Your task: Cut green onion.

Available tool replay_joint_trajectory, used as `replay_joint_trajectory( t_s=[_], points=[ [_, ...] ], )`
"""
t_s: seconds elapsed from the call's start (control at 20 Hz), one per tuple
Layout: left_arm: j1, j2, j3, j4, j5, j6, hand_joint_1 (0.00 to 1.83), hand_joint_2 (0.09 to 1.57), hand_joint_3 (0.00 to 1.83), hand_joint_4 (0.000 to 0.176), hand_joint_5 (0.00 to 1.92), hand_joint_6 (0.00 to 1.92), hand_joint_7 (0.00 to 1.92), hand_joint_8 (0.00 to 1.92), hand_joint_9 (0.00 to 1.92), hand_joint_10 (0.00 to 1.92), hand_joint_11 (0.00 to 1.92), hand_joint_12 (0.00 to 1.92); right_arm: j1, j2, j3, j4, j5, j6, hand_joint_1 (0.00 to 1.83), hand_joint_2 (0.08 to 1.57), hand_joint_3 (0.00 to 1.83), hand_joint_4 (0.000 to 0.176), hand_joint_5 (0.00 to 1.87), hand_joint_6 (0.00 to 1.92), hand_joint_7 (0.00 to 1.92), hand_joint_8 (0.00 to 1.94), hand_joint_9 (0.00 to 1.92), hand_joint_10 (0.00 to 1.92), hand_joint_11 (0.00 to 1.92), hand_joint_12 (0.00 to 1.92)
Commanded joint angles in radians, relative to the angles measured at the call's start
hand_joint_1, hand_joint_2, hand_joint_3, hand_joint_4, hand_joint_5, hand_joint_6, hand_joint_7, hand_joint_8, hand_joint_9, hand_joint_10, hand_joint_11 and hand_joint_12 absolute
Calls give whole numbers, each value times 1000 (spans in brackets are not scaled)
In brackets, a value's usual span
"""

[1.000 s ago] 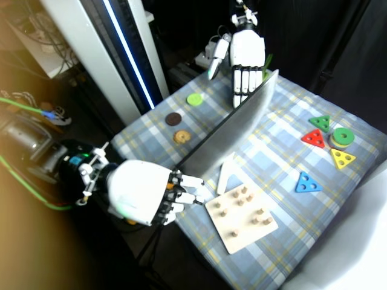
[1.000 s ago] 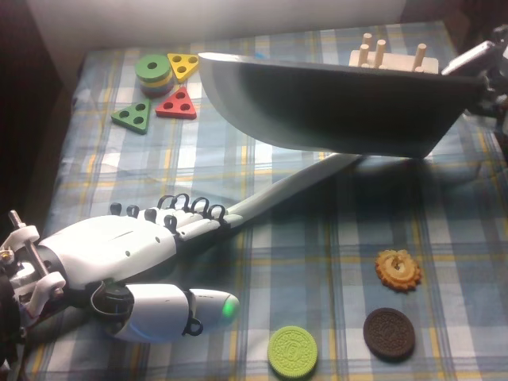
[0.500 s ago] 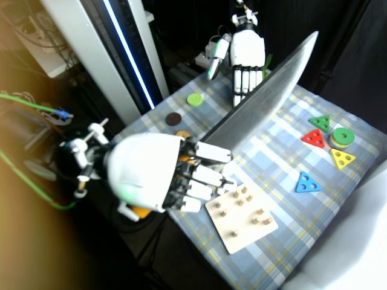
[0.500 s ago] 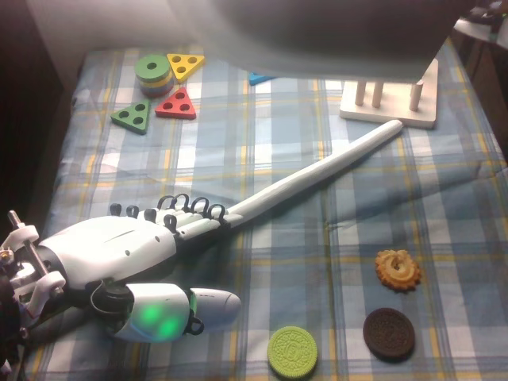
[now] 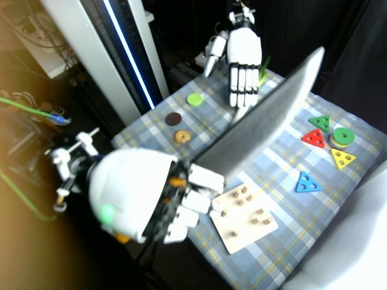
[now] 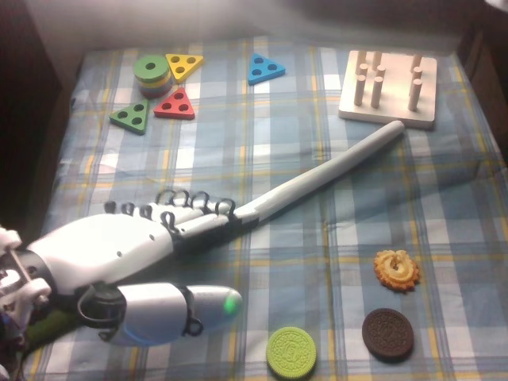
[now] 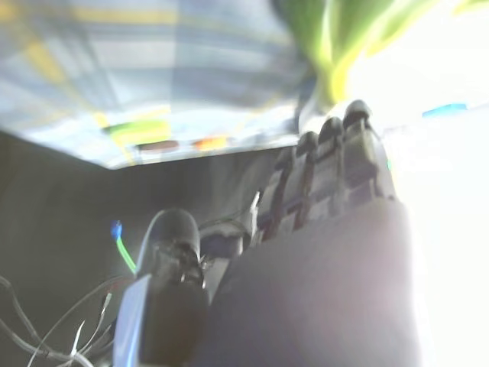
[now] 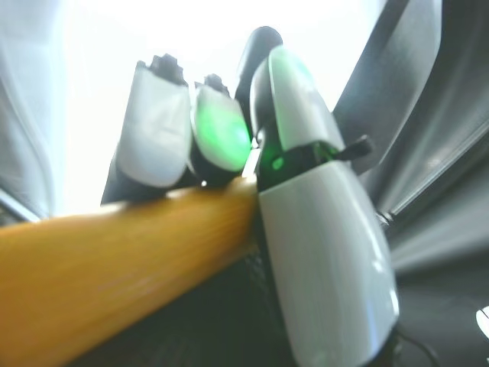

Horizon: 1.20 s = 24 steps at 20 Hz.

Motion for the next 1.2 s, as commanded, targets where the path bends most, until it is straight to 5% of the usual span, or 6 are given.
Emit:
replay_joint_trajectory(
  t_s=[0.0,0.75,0.8,0.85,0.9,1.15],
  points=[
    [-7,6,-6,9,-153,-10,0,1290,26,176,0,0,0,0,0,0,0,0,21,3,8,20,109,7,1514,1213,0,159,1086,1921,1316,1941,1485,1921,1586,1921],
    [16,86,-31,-16,-366,-83,0,1294,9,176,0,0,0,0,0,0,0,0,51,-16,75,25,-54,-60,1390,1256,12,176,892,1921,1154,1941,1387,1921,1576,1921],
    [18,90,-29,-27,-381,-83,0,1276,0,176,0,0,0,0,0,0,0,0,51,-18,77,28,-58,-60,1369,1278,4,125,898,1921,1177,1941,1401,1921,1581,1921],
    [21,93,-27,-39,-396,-83,0,1256,0,176,0,0,0,0,0,0,0,0,51,-21,77,35,-59,-60,1350,1275,0,103,898,1921,1192,1941,1396,1921,1558,1921],
    [24,96,-26,-51,-408,-83,0,1248,0,176,0,0,0,0,0,0,0,0,51,-23,77,41,-59,-60,1354,1268,0,150,905,1921,1194,1941,1395,1921,1554,1921],
    [39,101,-26,-75,-426,-83,0,1250,0,176,0,0,0,0,0,0,0,0,51,-33,75,49,-73,-60,1359,1264,0,175,873,1921,1138,1941,1385,1921,1553,1921]
  ],
)
